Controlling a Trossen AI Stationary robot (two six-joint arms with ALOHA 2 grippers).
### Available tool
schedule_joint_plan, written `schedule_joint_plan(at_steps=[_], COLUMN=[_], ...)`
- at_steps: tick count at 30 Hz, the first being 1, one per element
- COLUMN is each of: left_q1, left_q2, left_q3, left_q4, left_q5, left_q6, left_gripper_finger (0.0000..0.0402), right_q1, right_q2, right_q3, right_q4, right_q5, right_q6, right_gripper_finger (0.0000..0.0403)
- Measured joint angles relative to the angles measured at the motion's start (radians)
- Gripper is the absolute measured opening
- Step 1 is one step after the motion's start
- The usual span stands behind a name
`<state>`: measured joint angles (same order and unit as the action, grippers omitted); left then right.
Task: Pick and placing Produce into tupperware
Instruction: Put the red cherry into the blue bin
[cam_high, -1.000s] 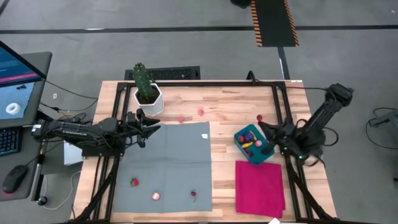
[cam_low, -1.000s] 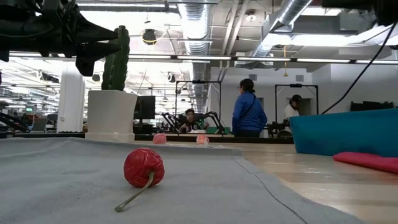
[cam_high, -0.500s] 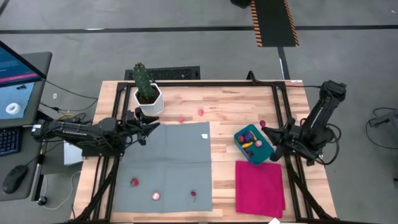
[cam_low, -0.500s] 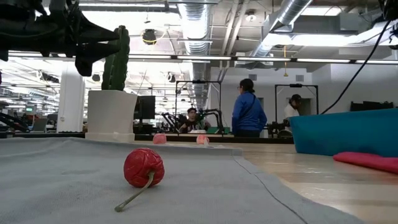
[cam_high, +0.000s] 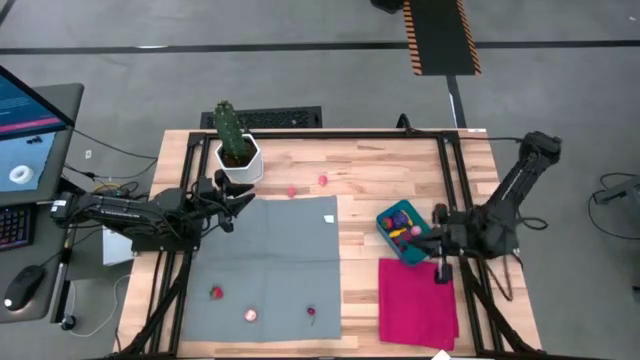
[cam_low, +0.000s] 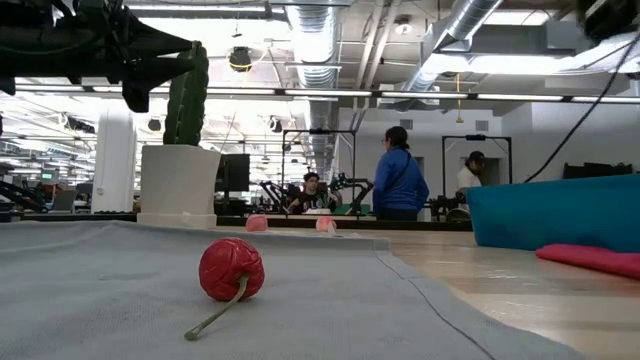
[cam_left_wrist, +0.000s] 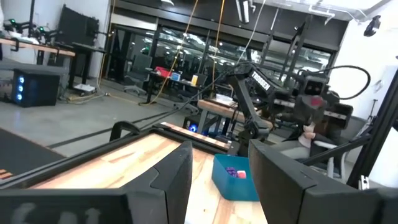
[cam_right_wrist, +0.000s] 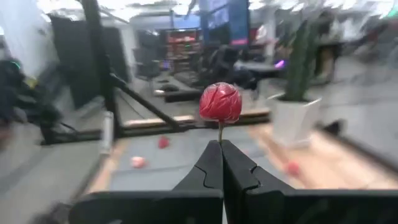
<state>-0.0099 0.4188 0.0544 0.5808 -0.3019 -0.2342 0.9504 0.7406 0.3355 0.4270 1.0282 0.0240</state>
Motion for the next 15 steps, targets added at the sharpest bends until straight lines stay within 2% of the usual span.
schedule_joint_plan(at_steps=[2,4,7,9,12,15], left_q1=[0.000,0.000,0.000,0.000,0.000,0.000], left_q2=[0.000,0.000,0.000,0.000,0.000,0.000], left_q3=[0.000,0.000,0.000,0.000,0.000,0.000], left_q4=[0.000,0.000,-0.010,-0.014,-0.025,-0.034], left_q5=[0.000,0.001,0.002,0.002,0.002,0.002], left_q6=[0.000,0.000,-0.001,-0.002,-0.007,-0.007], left_gripper_finger=[0.0148,0.0148,0.0148,0.0148,0.0148,0.0148], right_q1=[-0.114,-0.210,-0.322,-0.408,-0.549,-0.666], right_q2=[-0.007,0.002,-0.033,-0.068,-0.097,-0.102], right_q3=[0.003,0.002,0.011,0.034,0.076,0.113], right_q4=[-0.085,-0.114,-0.125,-0.268,-0.583,-0.741], right_q5=[-0.091,-0.161,-0.324,-0.393,-0.465,-0.577], right_q6=[0.120,0.134,0.139,0.215,0.415,0.541], right_gripper_finger=[0.0010,0.0010,0.0010,0.0010,0.0010,0.0010])
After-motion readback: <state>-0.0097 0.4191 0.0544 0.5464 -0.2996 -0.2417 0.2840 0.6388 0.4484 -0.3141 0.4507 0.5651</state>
